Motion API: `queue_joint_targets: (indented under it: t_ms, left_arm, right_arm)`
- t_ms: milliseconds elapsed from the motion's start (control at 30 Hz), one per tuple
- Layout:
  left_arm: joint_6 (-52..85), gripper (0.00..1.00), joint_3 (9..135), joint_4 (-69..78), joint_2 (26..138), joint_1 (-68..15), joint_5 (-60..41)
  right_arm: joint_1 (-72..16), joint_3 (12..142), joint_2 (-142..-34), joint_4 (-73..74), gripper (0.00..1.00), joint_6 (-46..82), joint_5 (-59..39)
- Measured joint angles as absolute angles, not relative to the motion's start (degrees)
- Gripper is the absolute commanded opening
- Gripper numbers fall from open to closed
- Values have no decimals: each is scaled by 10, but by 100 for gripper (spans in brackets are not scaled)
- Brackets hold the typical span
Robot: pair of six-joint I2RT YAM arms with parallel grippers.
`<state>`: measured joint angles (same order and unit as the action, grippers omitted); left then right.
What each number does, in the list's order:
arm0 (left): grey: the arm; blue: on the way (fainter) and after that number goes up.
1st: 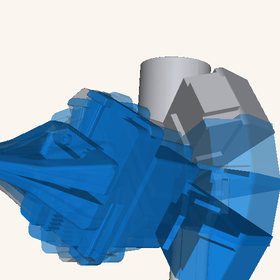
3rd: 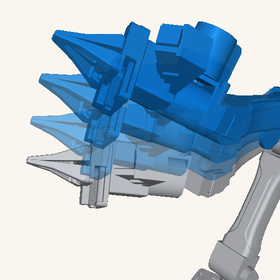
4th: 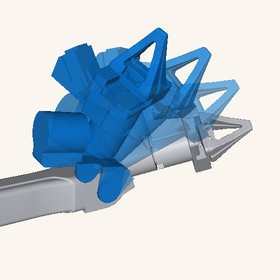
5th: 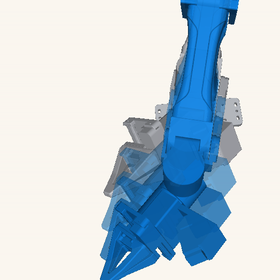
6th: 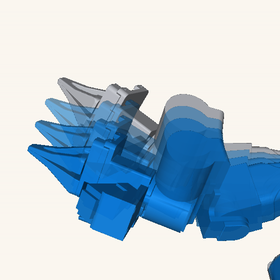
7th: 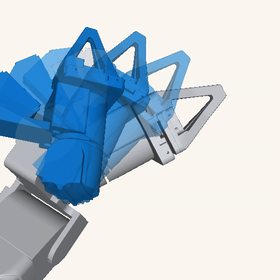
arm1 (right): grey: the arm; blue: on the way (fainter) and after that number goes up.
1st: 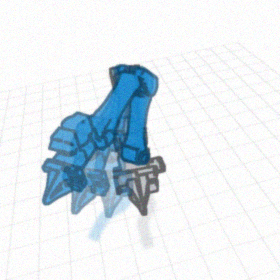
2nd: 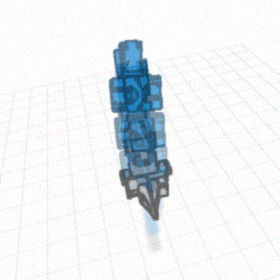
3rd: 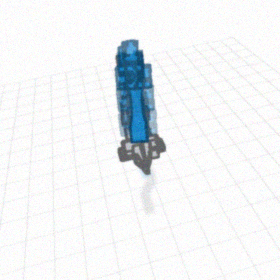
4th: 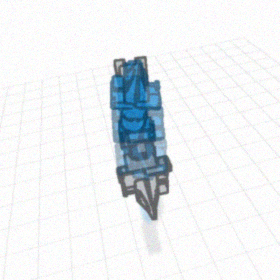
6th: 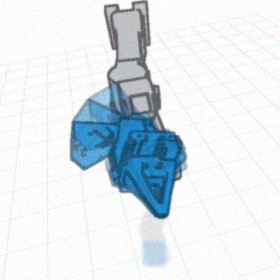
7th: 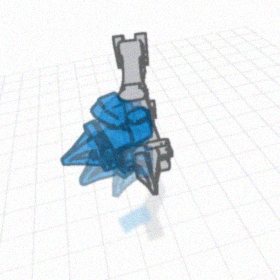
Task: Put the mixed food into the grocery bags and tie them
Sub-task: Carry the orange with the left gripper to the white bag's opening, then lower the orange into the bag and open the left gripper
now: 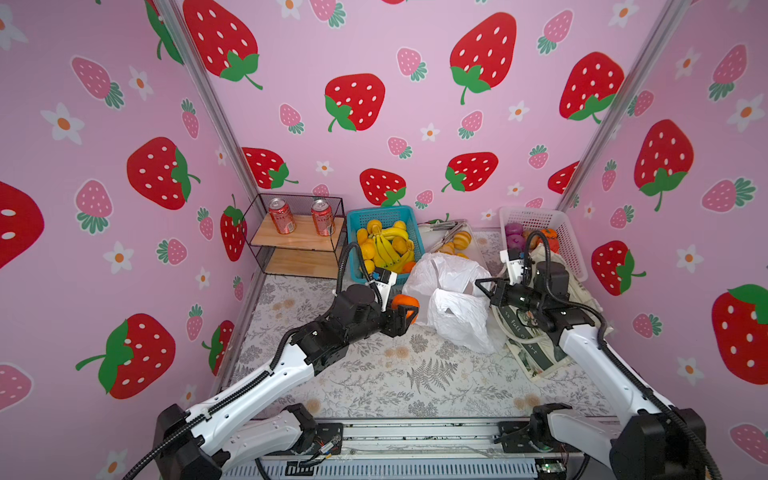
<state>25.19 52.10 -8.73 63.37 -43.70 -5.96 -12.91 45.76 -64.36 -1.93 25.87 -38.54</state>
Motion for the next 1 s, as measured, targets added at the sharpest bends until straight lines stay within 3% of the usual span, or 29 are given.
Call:
queue_joint_targets:
  t_ms: [167, 467, 767, 1000]
  left_arm:
    - [257, 50, 577, -41, 745, -438, -77]
    - [258, 68, 613, 5, 878, -462, -59]
    - [225, 85, 613, -23, 888, -460, -16]
    - [203, 89, 613, -59, 849, -454, -11]
  right_arm:
    - [-130, 445, -634, -8, 1, 267, -389]
    - [-133, 437, -632, 8, 1, 279, -397]
    - [-134, 438, -632, -7, 1, 263, -381]
    - [-134, 438, -631, -10, 1, 256, -373]
